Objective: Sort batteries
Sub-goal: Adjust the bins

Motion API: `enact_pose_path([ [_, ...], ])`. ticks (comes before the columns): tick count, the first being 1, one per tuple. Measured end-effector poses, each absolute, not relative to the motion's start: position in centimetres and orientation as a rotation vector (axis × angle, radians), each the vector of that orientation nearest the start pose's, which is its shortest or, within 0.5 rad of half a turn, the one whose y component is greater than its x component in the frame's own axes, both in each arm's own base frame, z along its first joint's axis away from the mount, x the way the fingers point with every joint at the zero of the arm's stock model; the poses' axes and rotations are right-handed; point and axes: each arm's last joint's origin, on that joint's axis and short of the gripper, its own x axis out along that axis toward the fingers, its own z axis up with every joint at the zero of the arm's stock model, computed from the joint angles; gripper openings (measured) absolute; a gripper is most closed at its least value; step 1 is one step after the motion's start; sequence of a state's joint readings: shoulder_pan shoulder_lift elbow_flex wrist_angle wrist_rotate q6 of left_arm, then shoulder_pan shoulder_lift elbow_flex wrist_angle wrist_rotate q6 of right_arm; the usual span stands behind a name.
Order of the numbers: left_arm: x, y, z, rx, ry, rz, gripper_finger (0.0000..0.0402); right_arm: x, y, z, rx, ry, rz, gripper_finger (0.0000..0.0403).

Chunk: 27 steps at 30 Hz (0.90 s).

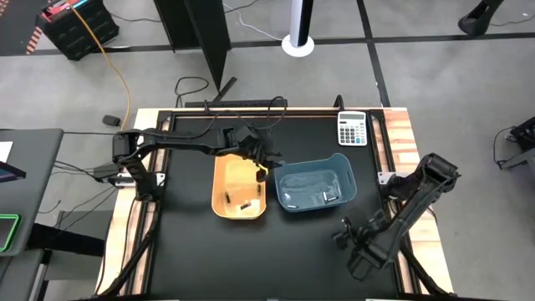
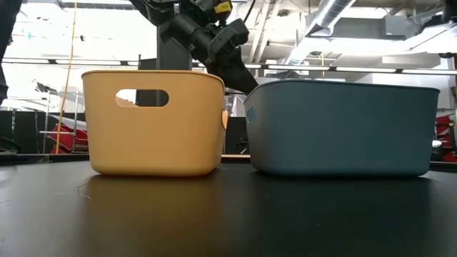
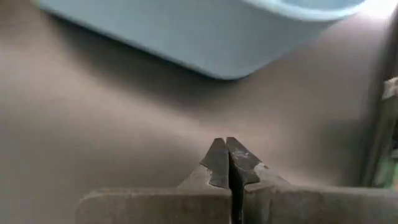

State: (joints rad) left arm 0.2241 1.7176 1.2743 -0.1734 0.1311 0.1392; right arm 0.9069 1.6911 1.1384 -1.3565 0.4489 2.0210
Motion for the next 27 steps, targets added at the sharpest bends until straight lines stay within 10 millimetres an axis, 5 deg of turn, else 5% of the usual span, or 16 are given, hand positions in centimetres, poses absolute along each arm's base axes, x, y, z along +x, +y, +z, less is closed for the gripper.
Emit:
enact_pose_path([
  [27,37.3,5.7,24.7,0.036,0.722,-0.13,0.0173,20.8,12.3,18.8,0.239,0.97,-1.22,0.0001],
])
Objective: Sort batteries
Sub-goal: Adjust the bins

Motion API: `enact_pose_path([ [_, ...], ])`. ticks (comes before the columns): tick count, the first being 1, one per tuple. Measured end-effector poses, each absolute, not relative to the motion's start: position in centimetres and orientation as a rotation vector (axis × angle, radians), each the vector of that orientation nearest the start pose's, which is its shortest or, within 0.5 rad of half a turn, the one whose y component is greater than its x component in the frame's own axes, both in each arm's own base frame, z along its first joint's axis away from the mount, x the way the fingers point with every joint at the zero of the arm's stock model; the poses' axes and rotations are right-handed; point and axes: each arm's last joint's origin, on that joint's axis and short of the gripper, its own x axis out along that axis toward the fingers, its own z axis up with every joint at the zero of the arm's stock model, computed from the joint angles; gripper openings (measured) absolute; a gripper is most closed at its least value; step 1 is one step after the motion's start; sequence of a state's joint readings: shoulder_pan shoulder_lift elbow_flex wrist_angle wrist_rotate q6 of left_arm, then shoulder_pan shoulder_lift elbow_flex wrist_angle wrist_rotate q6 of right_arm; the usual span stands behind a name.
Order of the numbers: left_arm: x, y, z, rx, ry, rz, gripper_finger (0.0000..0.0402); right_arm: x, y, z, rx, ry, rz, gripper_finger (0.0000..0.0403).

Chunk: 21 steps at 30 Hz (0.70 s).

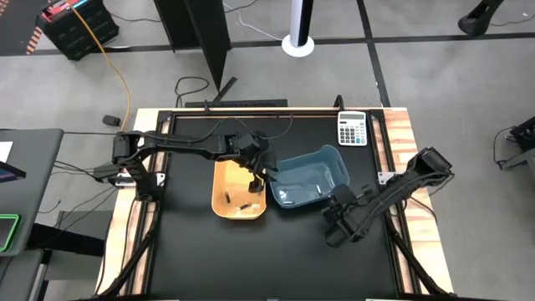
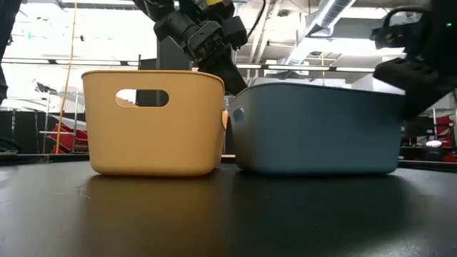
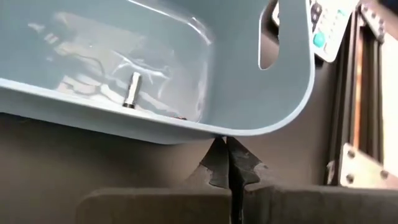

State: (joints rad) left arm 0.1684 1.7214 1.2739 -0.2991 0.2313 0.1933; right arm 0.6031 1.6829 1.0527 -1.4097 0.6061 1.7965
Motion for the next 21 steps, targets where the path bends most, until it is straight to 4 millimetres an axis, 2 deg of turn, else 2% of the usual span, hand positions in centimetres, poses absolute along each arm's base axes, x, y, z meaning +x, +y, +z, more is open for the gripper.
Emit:
enact_pose_path([
  [7,36.9,5.4,24.4,0.019,0.769,-0.162,0.0173,22.0,10.2,18.9,0.168,1.018,-1.234,0.0001],
  [21,37.0,3.8,24.3,0.005,0.782,-0.233,0.0173,23.3,7.5,19.0,0.091,0.983,-1.269,0.0001],
])
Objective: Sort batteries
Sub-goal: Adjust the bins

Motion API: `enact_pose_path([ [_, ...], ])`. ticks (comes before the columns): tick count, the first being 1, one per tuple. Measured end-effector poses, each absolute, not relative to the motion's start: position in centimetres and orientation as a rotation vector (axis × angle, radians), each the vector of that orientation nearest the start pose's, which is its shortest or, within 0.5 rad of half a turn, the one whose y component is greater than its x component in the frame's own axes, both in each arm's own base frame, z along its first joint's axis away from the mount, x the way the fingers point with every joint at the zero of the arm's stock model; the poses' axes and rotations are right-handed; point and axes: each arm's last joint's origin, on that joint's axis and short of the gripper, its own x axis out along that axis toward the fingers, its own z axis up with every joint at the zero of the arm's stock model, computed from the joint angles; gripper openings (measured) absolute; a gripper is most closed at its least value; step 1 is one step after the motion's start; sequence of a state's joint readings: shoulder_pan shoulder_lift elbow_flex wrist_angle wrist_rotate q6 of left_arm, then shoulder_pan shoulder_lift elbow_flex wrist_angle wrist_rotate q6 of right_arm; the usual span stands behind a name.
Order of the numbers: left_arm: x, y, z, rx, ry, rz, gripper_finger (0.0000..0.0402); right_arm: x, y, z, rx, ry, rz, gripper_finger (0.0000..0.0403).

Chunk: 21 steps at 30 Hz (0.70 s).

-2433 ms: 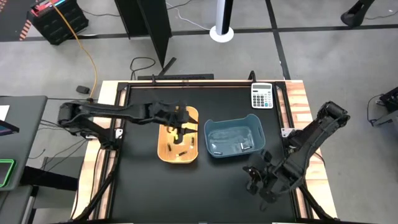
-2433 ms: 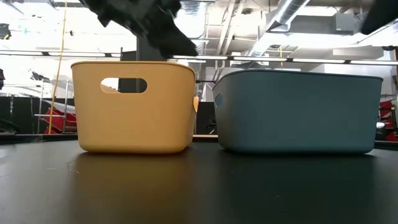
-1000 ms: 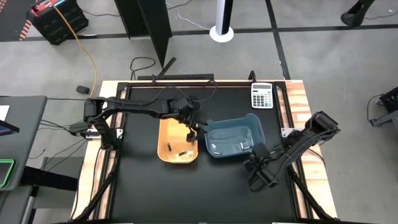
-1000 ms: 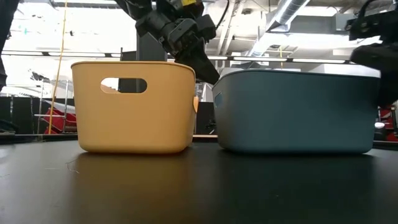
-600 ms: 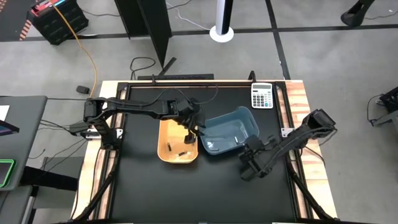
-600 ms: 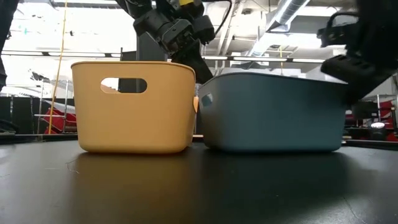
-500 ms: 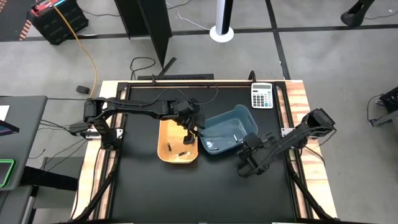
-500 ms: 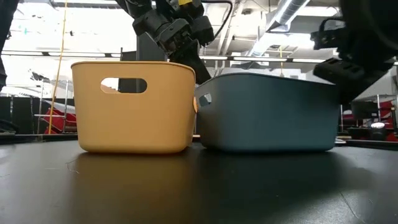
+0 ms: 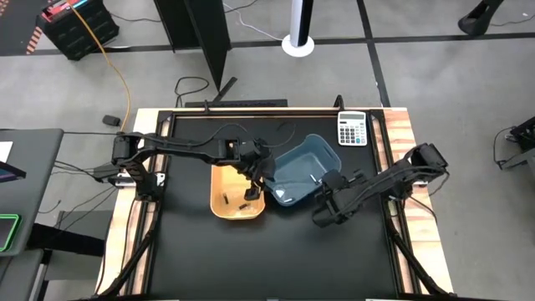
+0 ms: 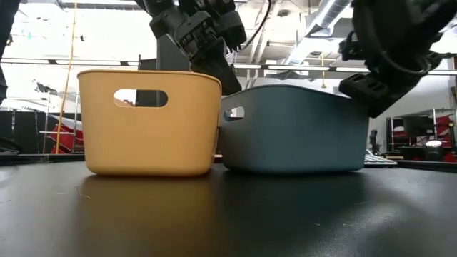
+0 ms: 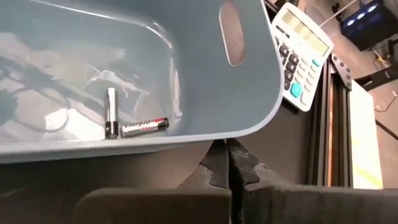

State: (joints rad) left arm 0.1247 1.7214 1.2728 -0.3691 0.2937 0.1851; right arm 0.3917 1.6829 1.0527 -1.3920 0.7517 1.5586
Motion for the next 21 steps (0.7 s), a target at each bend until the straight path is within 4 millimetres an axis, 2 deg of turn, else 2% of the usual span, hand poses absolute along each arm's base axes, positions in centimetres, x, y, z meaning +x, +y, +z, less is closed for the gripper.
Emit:
enact_pose_path([
  [7,37.0,3.0,24.3,-0.008,0.78,-0.266,0.0173,24.2,5.3,18.9,0.087,1.006,-1.297,0.0001],
  [12,37.1,2.4,24.3,-0.003,0.782,-0.274,0.0173,24.7,5.0,18.7,0.08,1.031,-1.255,0.0001],
  [15,36.7,2.3,24.9,-0.017,0.776,-0.267,0.0173,24.7,6.0,18.5,0.094,1.07,-1.189,0.0001],
  [21,35.4,2.3,27.6,0.015,0.714,-0.21,0.0173,23.6,10.2,18.6,0.067,1.095,-1.01,0.0019],
])
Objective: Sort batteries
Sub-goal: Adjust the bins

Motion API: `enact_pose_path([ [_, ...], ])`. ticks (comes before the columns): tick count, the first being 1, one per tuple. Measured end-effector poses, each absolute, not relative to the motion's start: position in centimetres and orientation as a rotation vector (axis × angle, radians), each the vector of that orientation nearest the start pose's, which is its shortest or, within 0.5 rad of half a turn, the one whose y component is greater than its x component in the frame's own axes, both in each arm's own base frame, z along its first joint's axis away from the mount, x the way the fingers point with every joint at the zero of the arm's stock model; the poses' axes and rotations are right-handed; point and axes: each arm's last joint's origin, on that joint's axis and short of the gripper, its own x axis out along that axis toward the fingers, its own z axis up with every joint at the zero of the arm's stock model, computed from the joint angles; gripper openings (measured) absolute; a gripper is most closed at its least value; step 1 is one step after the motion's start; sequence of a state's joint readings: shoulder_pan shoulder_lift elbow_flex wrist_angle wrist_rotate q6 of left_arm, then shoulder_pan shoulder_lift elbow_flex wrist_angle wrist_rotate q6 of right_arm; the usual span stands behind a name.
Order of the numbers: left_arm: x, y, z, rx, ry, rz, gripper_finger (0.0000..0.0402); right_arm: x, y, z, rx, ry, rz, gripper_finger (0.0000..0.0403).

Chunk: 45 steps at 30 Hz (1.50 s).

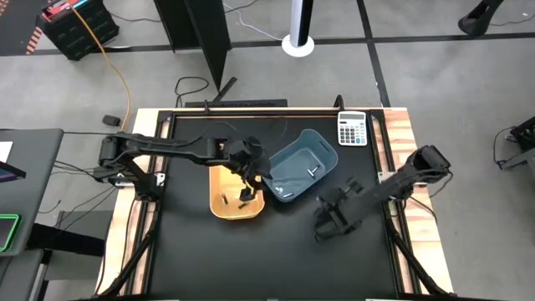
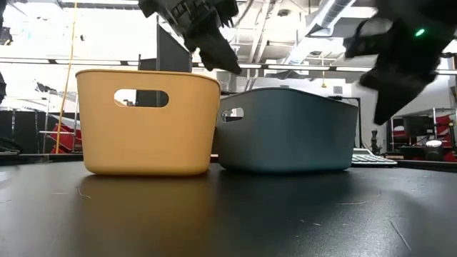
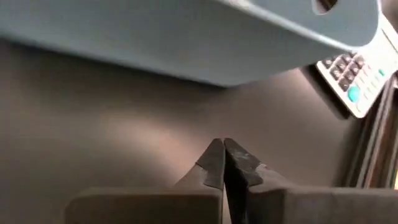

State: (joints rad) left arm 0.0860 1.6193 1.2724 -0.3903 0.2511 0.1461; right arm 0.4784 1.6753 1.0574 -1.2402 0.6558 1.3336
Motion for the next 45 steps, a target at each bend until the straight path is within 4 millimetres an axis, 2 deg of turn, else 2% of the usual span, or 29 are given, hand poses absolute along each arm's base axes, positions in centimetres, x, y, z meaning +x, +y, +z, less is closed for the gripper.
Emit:
enact_pose_path([
  [5,33.5,2.3,30.2,0.049,0.671,-0.155,0.0173,22.9,14.7,20.4,-0.021,1.056,-0.788,0.0055],
  [9,31.7,2.2,32.0,0.057,0.651,-0.109,0.0173,24.1,16.3,22.7,-0.093,0.963,-0.659,0.0091],
  [16,28.8,1.6,34.6,0.044,0.619,-0.044,0.0173,28.5,15.1,25.2,-0.178,0.908,-0.473,0.016],
  [20,27.3,0.9,35.6,0.05,0.612,-0.001,0.0173,30.7,13.6,25.6,-0.198,0.932,-0.314,0.0191],
  [23,26.4,0.2,36.1,0.051,0.616,0.027,0.0173,31.6,12.2,25.7,-0.215,0.946,-0.283,0.0202],
  [30,25.4,-1.2,36.7,0.064,0.606,0.049,0.0173,33.5,9.3,25.2,-0.148,0.983,-0.182,0.0195],
  [37,25.2,-2.1,36.8,0.065,0.602,0.025,0.0173,34.8,7.9,23.7,-0.131,1.048,-0.155,0.0177],
  [45,25.1,-2.2,36.6,0.06,0.621,0.027,0.0173,35.1,8.1,23.0,-0.133,1.093,-0.068,0.0107],
])
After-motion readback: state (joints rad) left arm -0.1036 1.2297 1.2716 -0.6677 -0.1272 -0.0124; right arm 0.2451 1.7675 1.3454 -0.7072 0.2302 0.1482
